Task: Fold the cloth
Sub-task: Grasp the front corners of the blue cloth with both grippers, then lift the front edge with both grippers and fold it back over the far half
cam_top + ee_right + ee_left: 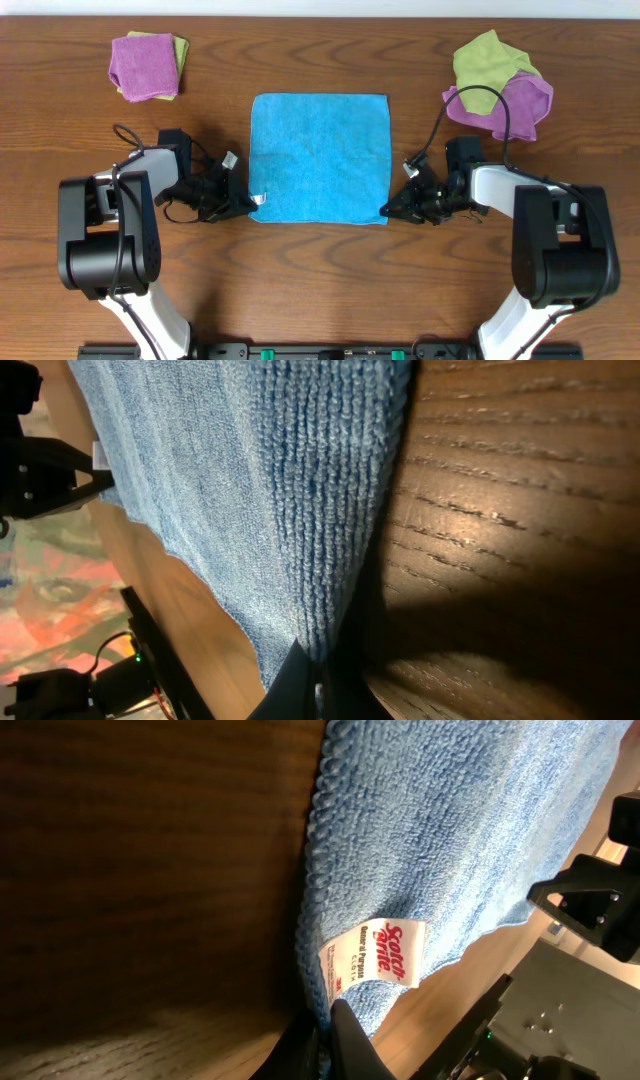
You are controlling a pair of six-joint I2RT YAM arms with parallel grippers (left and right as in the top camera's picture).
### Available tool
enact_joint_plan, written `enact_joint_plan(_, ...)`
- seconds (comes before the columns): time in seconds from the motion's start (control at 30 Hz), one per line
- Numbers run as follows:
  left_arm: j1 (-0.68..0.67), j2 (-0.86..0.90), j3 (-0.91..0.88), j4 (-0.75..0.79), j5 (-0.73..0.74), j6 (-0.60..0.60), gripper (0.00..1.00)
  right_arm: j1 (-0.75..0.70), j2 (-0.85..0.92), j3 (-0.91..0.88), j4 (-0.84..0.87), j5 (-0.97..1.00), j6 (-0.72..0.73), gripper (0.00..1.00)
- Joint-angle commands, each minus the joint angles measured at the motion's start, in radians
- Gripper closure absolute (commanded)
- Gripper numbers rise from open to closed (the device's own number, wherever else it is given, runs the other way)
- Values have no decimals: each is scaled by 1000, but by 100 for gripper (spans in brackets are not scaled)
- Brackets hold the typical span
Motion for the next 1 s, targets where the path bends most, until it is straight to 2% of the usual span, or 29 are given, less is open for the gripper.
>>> enact_joint_plan(0.0,0,13,-3,-2,36,-5,94,10,46,-34,-16,185,1,98)
enact_joint_plan(0.23,0,-2,38,1,132,-8,94,11,-121,0,-47,176,8,98)
enact_joint_plan(0.4,-26,-63,142,28,92,-11,94,11,-224,23,-32,179,46,99)
enact_joint_plan(0.63,-79,-69,222,94,-49,-77,94,53,-225,80,80,181,109,98)
enact_joint_plan(0.73,-79,-69,222,171,-82,-109,94,88,-214,128,141,263,143,98)
enact_joint_plan(0.97,-79,-68,222,363,-160,-185,94,87,-84,295,145,319,151,99)
